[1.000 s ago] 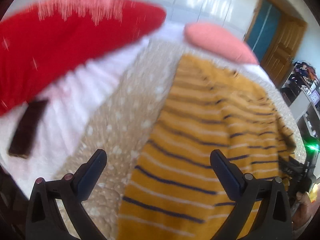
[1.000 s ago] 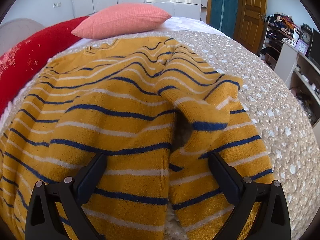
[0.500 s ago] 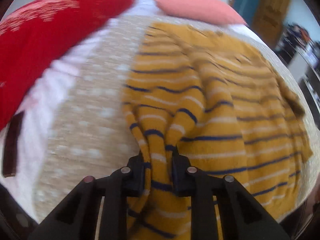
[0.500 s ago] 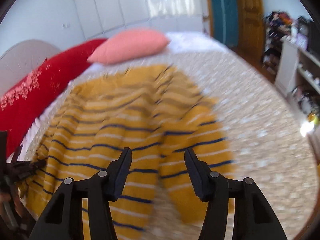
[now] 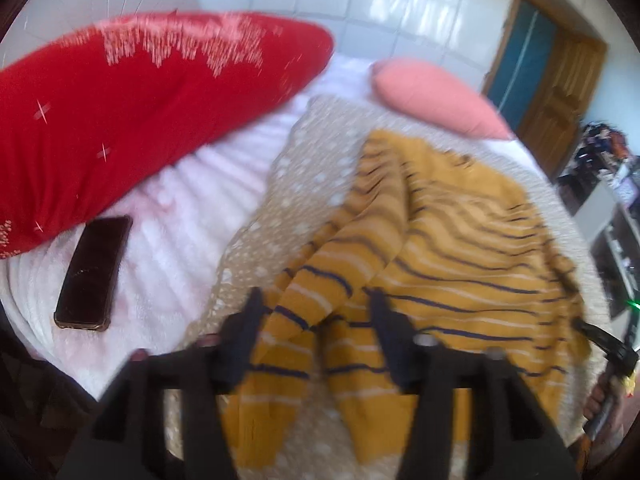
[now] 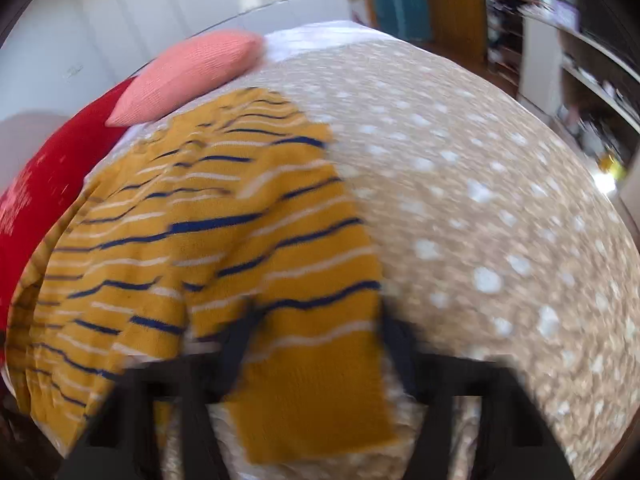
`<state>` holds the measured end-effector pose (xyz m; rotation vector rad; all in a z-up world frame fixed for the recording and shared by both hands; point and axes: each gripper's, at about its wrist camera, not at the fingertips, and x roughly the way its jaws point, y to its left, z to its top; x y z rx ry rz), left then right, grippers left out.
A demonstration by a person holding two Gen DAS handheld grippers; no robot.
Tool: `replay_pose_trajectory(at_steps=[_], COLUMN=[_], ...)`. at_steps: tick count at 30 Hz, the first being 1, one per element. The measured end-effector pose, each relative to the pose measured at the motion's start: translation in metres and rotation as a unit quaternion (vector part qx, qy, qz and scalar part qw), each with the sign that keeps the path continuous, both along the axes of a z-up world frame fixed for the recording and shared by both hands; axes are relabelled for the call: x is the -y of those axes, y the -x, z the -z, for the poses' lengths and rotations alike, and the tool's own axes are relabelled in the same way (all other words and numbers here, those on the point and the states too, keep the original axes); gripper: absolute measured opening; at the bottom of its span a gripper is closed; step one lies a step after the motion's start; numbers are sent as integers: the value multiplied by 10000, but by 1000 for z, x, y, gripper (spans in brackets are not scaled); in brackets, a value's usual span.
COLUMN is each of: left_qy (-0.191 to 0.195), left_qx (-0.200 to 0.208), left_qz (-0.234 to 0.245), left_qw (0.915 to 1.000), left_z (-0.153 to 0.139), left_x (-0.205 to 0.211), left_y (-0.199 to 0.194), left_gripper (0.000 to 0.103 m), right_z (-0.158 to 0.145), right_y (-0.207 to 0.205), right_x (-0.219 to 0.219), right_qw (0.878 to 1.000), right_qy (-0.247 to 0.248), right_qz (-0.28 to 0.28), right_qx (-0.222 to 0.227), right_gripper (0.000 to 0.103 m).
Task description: Fold small clothes
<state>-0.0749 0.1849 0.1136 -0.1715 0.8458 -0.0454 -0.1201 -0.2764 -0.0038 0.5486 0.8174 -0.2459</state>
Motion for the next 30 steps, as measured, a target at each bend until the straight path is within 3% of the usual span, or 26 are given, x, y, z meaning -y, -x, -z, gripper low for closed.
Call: replay_pose_trajectory(at_steps=[2, 5, 7, 9, 10, 12, 14, 15, 16, 17, 19, 21, 24, 26, 27, 28, 29, 30], left_qy=[30, 79, 166, 229, 261, 337, 507, 636, 698, 775, 866, 803, 839, 632, 488, 225, 126, 200], left_qx=[196, 324, 248, 153, 71, -80, -345, -479, -562, -685, -813, -838, -842, -850, -877, -912, -962, -990], left_qz=[91, 249, 342, 404, 451, 553, 689, 762, 790, 810, 861, 864, 671, 606, 641, 605, 614, 653], left_qw=[9998, 9991, 9990, 9988, 9986, 9979, 9957, 9939, 9928, 9913, 9892, 9895, 9906, 9925, 9929, 9937, 9934, 9927], left_z=[-14, -18, -12, -4, 4, 19, 39, 50, 58, 67, 79, 86, 96, 96, 95, 92, 90, 86], left_x=[5, 14, 18, 19, 22, 27, 34, 38, 40, 44, 50, 57, 68, 76, 82, 88, 90, 91], left_y=[20, 25, 29, 31, 32, 33, 27, 22, 18, 11, -1, -9, -15, -14, -14, -13, -12, -11], left_gripper=[75, 79, 80, 80, 80, 80, 80, 80, 80, 80, 80, 82, 90, 90, 70, 29, 17, 12], right_z=[-12, -28, -33, -34, -35, -41, -45, -45, -43, -36, -21, -5, -1, -9, -11, -13, -13, -16], right_y=[7, 26, 41, 58, 69, 85, 90, 90, 88, 82, 68, 59, 37, 25, 21, 17, 8, 0], right_x=[8, 33, 58, 81, 86, 77, 44, 22, -1, -35, -82, -115, -149, -166, -167, -170, -163, -149], right_qw=[9998, 9951, 9830, 9574, 9527, 9669, 9870, 9949, 9989, 9977, 9891, 9841, 9889, 9909, 9914, 9910, 9880, 9866], right_qy=[46, 657, 1174, 1769, 1748, 1327, 865, 594, 274, -202, -700, -803, -383, -94, -25, -9, -301, -544], right_qz=[98, 743, 1386, 2119, 2292, 2088, 1339, 809, 265, -433, -1194, -1531, -1375, -1270, -1240, -1274, -1444, -1439], right_qx=[192, 30, -271, -846, -962, -624, -197, 42, 270, 473, 495, 411, 412, 427, 407, 414, 463, 541], right_gripper=[11, 11, 11, 12, 16, 19, 31, 45, 56, 58, 58, 58, 77, 75, 54, 11, 11, 11])
